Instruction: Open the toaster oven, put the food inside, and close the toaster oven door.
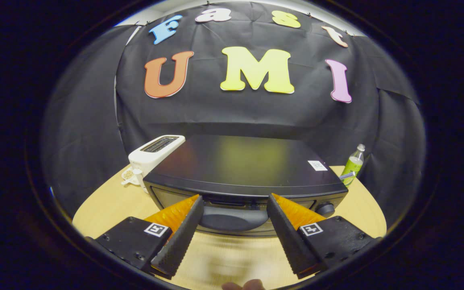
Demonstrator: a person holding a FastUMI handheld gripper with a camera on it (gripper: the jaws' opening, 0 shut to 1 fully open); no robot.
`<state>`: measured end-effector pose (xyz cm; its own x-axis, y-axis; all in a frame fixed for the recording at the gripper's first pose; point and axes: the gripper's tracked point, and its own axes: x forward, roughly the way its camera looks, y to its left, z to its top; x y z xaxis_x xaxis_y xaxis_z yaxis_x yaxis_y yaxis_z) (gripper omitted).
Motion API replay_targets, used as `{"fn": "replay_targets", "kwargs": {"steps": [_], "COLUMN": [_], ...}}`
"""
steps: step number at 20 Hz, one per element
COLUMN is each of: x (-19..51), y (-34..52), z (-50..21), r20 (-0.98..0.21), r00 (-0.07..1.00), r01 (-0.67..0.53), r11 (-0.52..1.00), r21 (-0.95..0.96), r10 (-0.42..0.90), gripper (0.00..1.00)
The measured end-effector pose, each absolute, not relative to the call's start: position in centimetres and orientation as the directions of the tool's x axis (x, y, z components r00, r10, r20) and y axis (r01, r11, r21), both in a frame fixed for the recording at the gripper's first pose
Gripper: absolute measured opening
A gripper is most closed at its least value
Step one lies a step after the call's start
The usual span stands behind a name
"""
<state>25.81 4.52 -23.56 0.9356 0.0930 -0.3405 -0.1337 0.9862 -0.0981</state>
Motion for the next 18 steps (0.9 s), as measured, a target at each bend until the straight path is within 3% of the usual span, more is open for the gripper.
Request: {"fn": "replay_targets", "kwargs": {"steps": [6, 13, 18], "x": [25.7, 19.0, 15.5], "y": [4.5, 4.0, 3.3], "z": [-24.0, -27.7, -31.7], "r20": [-0.376, -0.43, -0.457], "r00": [0.923, 0.898, 0.887], "r01": [-0.121, -0.146, -0.174], "r11": [0.989, 0.985, 0.964], "r21": [-0.09, -0.095, -0.2], "r10": [0.079, 0.091, 0.065], "gripper": [1.0, 1.0, 1.0]}}
